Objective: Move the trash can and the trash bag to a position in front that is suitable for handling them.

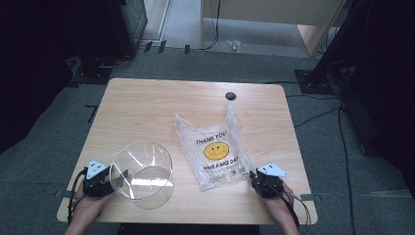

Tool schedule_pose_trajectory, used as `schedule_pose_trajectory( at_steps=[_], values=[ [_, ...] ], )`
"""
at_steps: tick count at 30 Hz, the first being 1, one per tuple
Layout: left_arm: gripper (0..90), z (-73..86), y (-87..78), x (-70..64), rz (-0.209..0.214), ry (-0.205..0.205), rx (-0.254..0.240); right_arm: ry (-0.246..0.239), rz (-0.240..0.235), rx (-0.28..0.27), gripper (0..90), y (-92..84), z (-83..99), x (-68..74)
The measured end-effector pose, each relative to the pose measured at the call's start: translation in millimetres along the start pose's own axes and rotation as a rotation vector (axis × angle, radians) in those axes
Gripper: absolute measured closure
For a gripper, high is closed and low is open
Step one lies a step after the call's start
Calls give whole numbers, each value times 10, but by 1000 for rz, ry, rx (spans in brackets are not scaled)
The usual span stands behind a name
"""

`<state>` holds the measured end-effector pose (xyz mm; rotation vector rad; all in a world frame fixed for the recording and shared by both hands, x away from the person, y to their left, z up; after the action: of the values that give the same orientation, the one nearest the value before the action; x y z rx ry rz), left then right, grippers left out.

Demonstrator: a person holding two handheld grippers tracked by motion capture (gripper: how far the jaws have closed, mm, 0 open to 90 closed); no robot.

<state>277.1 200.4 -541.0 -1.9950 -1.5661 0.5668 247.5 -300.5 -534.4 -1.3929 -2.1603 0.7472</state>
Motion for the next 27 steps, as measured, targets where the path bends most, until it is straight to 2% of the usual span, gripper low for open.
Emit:
schedule_pose_trajectory(
  at_steps=[2,3,4,5,7,10,11,12,13,14,16,17,22,24,27],
  values=[
    [391,-1,1,1,2,0,0,12,-41,-52,642,-104,-84,-4],
    [391,-1,1,1,2,-1,0,19,-55,-99,617,-178,-216,-2],
    [391,-1,1,1,2,-1,0,19,-55,-99,617,-178,-216,-2],
    [391,-1,1,1,2,0,0,23,-56,-139,583,-184,-351,21],
    [391,0,0,2,2,1,1,22,-53,-147,562,-156,-404,43],
    [389,0,0,4,4,0,0,-12,-35,-136,528,29,-509,129],
    [388,0,-1,4,5,-1,1,-21,-23,-120,551,187,-550,181],
    [387,0,-1,4,6,-2,0,-28,-23,-115,576,261,-564,202],
    [387,1,-1,6,7,-1,1,-28,-23,-115,576,261,-564,202],
    [383,1,-2,7,9,-2,1,-39,-34,-91,595,394,-573,248],
    [381,1,-2,9,12,-4,0,-44,-34,-75,606,452,-564,262],
    [380,2,-3,10,14,-5,0,-44,-29,-44,611,549,-527,263],
    [375,2,-3,10,18,-10,0,-27,0,-6,595,627,-406,200],
    [374,1,-3,11,19,-10,0,-1,5,-24,593,599,-366,140],
    [373,1,-2,10,17,-12,0,25,66,-23,588,522,-315,26]
  ],
)
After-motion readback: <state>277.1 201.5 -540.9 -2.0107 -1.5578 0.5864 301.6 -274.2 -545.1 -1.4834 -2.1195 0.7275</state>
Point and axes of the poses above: each handheld gripper's, and its own axes: y roughly forward along the jaws, z roughly out of its underside, x roughly to its left, the point moved 4 cm from there along y, roughly forward along the jaws, and after that the axes turned 8 degrees about -z, right-handed, at the moved point
